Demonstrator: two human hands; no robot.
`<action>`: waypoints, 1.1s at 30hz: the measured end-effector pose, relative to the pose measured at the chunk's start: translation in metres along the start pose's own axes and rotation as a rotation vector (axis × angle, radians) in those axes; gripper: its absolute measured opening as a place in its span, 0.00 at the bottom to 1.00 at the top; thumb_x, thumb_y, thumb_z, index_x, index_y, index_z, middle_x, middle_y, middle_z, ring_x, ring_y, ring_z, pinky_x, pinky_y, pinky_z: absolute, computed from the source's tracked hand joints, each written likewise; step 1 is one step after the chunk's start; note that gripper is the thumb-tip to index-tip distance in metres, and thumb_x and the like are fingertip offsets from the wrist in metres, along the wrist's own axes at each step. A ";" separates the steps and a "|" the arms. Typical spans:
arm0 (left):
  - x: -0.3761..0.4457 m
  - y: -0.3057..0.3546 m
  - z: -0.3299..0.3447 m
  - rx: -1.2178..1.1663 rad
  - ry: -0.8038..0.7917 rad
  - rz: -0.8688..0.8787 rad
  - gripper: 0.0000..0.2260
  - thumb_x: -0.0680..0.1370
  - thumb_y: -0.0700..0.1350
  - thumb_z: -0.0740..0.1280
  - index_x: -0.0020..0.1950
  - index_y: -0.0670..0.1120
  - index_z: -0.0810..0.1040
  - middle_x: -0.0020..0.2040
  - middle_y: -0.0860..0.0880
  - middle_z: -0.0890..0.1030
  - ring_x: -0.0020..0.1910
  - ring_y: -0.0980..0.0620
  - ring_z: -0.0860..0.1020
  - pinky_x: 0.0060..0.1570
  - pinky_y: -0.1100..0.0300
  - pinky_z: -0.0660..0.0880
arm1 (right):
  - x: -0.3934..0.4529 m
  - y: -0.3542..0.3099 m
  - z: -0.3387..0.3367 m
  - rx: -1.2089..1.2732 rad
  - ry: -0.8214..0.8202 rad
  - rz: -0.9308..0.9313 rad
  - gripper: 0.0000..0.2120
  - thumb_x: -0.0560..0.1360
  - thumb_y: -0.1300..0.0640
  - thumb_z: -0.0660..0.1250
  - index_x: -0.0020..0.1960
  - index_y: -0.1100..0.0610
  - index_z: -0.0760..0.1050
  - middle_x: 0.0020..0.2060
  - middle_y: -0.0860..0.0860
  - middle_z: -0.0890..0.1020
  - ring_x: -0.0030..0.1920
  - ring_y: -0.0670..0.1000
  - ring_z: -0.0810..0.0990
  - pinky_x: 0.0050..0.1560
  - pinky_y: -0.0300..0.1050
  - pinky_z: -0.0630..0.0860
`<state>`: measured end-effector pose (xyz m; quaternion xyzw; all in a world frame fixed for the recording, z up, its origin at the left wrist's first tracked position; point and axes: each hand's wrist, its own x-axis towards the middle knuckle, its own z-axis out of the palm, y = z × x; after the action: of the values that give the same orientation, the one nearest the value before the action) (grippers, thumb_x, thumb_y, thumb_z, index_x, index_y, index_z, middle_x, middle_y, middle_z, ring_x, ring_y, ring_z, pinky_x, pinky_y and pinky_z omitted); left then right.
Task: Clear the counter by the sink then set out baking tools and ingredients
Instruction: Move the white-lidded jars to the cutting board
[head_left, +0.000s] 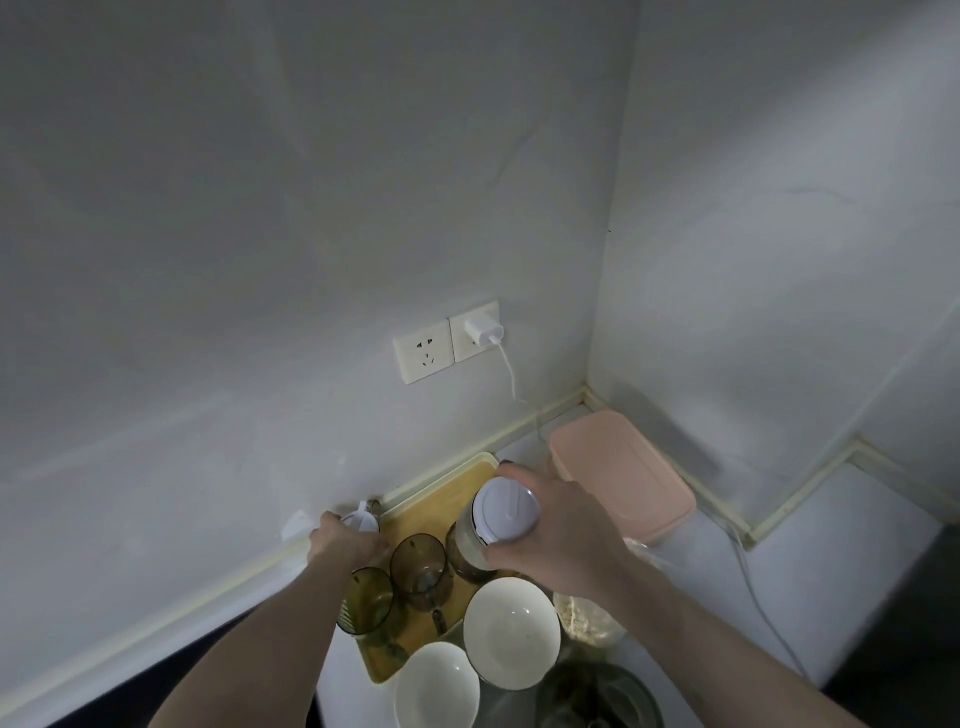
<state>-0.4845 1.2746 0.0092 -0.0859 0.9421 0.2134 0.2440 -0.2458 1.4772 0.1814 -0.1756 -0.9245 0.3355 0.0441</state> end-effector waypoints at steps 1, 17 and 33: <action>0.000 0.001 0.001 -0.004 0.004 -0.007 0.42 0.64 0.56 0.80 0.71 0.43 0.65 0.57 0.43 0.73 0.56 0.42 0.76 0.49 0.51 0.79 | 0.001 0.000 0.002 -0.001 -0.002 -0.002 0.31 0.64 0.37 0.75 0.64 0.46 0.73 0.51 0.46 0.81 0.50 0.50 0.79 0.40 0.29 0.70; -0.021 0.014 -0.001 0.054 -0.014 0.021 0.36 0.79 0.68 0.58 0.75 0.42 0.66 0.67 0.39 0.73 0.66 0.39 0.73 0.65 0.48 0.74 | 0.018 0.021 0.024 0.063 -0.071 -0.010 0.35 0.58 0.32 0.69 0.64 0.40 0.70 0.48 0.42 0.80 0.48 0.45 0.78 0.43 0.36 0.75; -0.132 -0.047 -0.090 -0.057 0.154 0.351 0.22 0.75 0.51 0.71 0.68 0.51 0.74 0.68 0.51 0.71 0.53 0.51 0.78 0.59 0.56 0.75 | 0.132 -0.009 0.097 0.039 -0.183 0.060 0.36 0.57 0.36 0.74 0.64 0.41 0.72 0.58 0.46 0.81 0.57 0.54 0.80 0.55 0.47 0.79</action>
<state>-0.3958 1.2002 0.1282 0.0571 0.9521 0.2719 0.1278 -0.3910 1.4592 0.1071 -0.1712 -0.9123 0.3691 -0.0472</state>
